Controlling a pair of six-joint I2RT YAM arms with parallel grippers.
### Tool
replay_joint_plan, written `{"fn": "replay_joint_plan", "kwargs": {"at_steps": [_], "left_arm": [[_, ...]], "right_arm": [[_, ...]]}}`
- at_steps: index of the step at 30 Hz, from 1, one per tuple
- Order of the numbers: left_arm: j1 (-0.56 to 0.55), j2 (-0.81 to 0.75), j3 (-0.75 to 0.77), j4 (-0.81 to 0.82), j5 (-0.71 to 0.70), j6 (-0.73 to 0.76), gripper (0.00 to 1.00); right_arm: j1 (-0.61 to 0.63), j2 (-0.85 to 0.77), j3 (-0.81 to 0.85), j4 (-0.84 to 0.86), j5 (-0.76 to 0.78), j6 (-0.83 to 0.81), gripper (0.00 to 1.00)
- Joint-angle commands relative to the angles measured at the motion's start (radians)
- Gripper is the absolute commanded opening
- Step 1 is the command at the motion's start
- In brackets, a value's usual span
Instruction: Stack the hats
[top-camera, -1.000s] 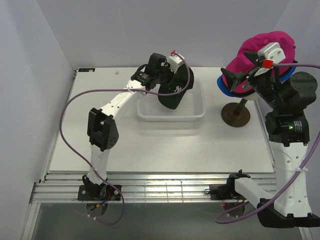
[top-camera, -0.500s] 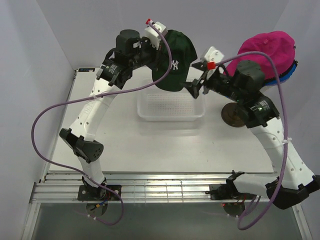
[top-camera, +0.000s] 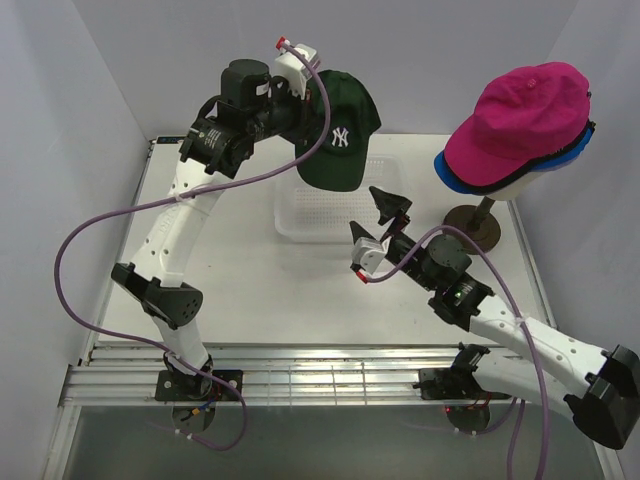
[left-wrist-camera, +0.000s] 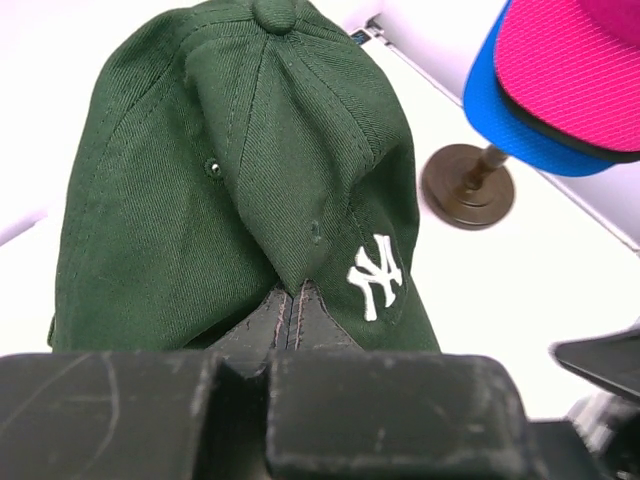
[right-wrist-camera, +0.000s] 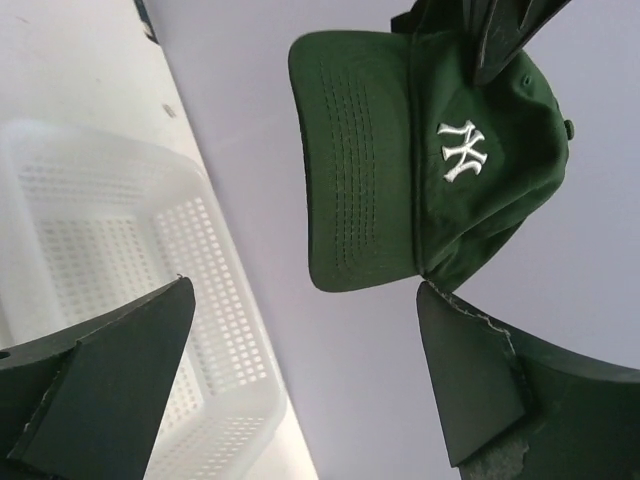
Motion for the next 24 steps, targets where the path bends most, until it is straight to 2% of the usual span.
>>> {"fn": "replay_joint_plan", "kwargs": {"at_steps": [1,3,4,6,12,15,16,18,20,22,24], "left_arm": [[0.004,-0.059,0.056,0.002,0.043,-0.071,0.0],[0.004,-0.059,0.062,0.002,0.054,-0.099,0.0],[0.004,-0.064,0.06,0.002,0.06,-0.102,0.0],[0.004,-0.07,0.053,0.002,0.067,-0.114,0.0],[0.003,-0.081,0.042,0.0,0.104,-0.142,0.0],[0.003,-0.09,0.03,-0.004,0.1,-0.136,0.0],[0.004,-0.092,0.025,-0.008,0.098,-0.136,0.0],[0.006,-0.098,0.01,-0.012,0.094,-0.133,0.0],[0.007,-0.098,0.0,-0.014,0.09,-0.133,0.0],[0.007,-0.098,-0.003,-0.015,0.092,-0.136,0.0],[0.009,-0.105,-0.023,-0.017,0.093,-0.133,0.0]], "right_arm": [[0.002,0.045,-0.02,0.408,0.108,-0.167,0.97],[0.002,0.105,-0.011,0.46,0.128,-0.146,0.96],[0.002,0.152,-0.006,0.556,0.169,-0.153,0.96],[0.002,0.2,0.009,0.627,0.208,-0.185,0.96],[0.004,0.346,0.102,0.653,0.223,-0.192,0.98],[0.002,0.388,0.159,0.677,0.314,-0.164,0.77],[0.002,0.389,0.173,0.671,0.356,-0.153,0.56],[0.002,0.378,0.196,0.619,0.361,-0.118,0.33],[0.002,0.352,0.193,0.594,0.343,-0.103,0.24],[0.002,0.325,0.176,0.582,0.332,-0.097,0.08],[0.004,0.308,0.173,0.565,0.349,-0.078,0.08]]}}
